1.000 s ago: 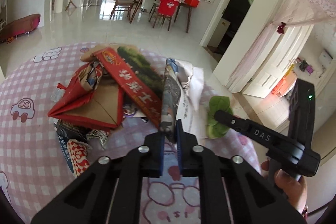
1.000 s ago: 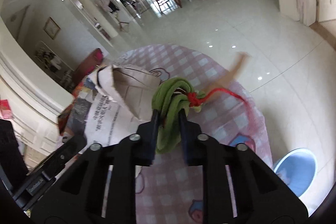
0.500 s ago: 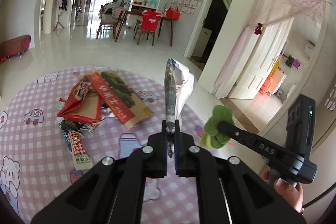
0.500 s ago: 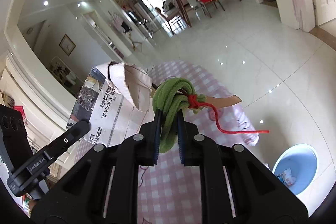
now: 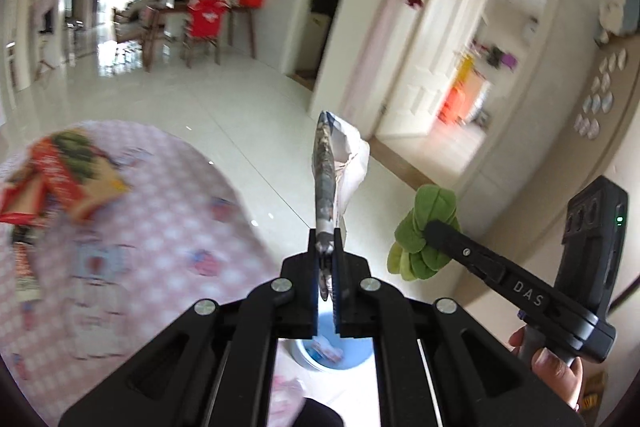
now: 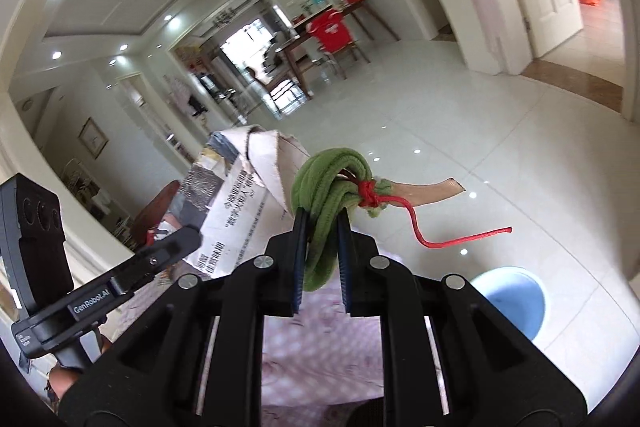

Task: Collect trash
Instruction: 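Drop the newspaper into the blue bucket with left while right carries the green rope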

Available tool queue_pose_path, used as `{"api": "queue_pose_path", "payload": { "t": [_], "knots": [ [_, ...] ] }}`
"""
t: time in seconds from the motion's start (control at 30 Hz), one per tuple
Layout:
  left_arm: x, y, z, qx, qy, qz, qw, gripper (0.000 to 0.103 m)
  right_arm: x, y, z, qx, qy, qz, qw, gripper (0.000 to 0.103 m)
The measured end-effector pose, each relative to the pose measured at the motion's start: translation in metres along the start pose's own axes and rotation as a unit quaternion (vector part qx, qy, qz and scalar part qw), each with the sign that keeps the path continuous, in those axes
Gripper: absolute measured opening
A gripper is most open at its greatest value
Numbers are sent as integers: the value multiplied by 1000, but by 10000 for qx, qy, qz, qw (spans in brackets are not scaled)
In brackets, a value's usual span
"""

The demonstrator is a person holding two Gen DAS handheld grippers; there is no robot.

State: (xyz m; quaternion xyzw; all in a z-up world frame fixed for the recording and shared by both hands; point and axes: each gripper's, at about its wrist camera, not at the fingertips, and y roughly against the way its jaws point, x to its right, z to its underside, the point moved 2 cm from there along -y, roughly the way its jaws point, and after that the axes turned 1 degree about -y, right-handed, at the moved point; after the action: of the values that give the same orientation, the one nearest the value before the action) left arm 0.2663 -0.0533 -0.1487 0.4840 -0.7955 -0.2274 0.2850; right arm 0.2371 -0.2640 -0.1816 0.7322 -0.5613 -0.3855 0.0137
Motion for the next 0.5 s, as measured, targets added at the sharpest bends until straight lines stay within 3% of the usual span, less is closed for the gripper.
{"api": "queue_pose_path", "payload": {
  "t": [0.2, 0.3, 0.47, 0.5],
  "knots": [
    [53, -75, 9, -595, -488, 261, 9967, 5, 71, 21, 14, 157, -481, 571, 9971, 14],
    [80, -110, 10, -881, -687, 494, 9925, 10, 95, 30, 19, 226, -674, 798, 9943, 14],
    [102, -127, 12, -774, -848, 379, 9927, 56, 122, 39, 29, 243, -952, 1024, 9899, 15],
    [105, -127, 14, -738, -888, 317, 9928, 58, 124, 42, 32, 217, -968, 1045, 9896, 15]
  ]
}}
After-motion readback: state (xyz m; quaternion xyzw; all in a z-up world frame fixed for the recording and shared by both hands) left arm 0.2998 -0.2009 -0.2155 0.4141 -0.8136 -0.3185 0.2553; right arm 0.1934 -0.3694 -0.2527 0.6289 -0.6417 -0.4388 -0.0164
